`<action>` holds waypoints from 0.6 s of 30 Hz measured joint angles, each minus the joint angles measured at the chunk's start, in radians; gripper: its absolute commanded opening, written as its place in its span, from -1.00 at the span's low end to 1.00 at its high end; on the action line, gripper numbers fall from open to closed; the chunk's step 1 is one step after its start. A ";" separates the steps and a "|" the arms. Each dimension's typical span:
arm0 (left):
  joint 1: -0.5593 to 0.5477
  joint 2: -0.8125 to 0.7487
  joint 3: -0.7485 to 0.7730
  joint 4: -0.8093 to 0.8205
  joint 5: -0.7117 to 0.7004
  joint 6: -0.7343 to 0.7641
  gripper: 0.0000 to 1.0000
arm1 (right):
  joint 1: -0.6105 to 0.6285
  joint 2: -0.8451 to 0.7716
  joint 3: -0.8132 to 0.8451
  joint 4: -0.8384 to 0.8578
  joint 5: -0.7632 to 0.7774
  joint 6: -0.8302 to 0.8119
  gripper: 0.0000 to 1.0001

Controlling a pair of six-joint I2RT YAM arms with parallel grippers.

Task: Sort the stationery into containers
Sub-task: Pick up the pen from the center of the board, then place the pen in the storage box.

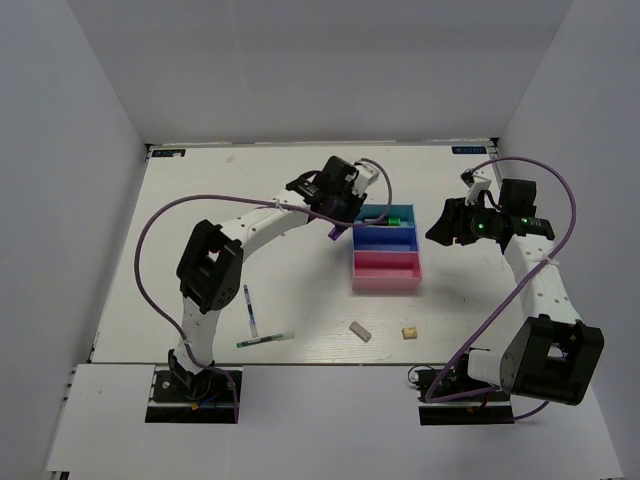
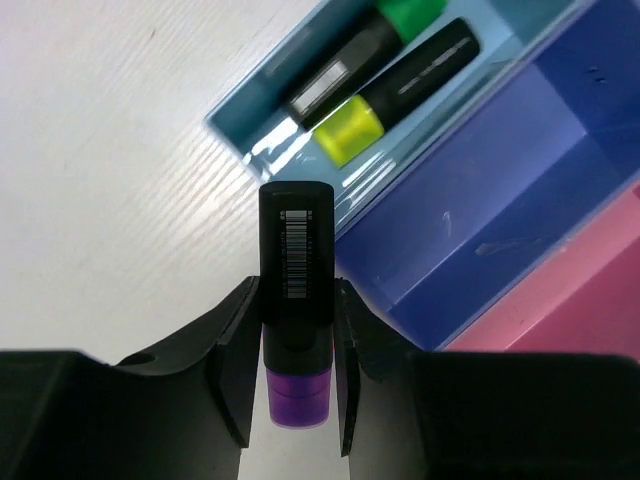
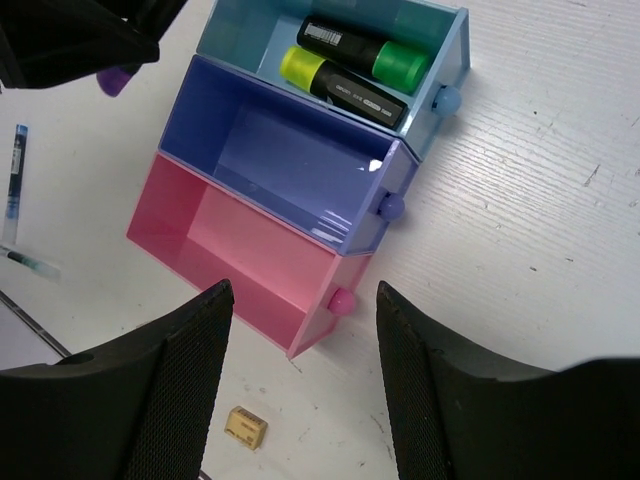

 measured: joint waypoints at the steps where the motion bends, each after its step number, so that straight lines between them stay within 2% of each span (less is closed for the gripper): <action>1: -0.013 0.000 0.000 0.018 0.005 0.033 -1.00 | 0.000 0.000 0.000 0.000 -0.002 0.000 0.25; 5: -0.045 0.001 0.008 0.077 0.024 0.132 -1.00 | 0.000 0.000 0.000 0.000 -0.006 -0.001 0.25; 8: -0.050 0.026 0.068 0.102 0.048 0.180 -1.00 | 0.000 0.000 0.000 0.000 -0.006 -0.002 0.25; 12: -0.050 0.080 0.159 0.176 0.063 0.206 -1.00 | -0.001 0.000 0.000 0.000 -0.006 -0.005 0.28; 18: -0.047 0.142 0.173 0.290 0.100 0.203 -1.00 | -0.003 0.000 0.000 0.000 -0.019 -0.023 0.39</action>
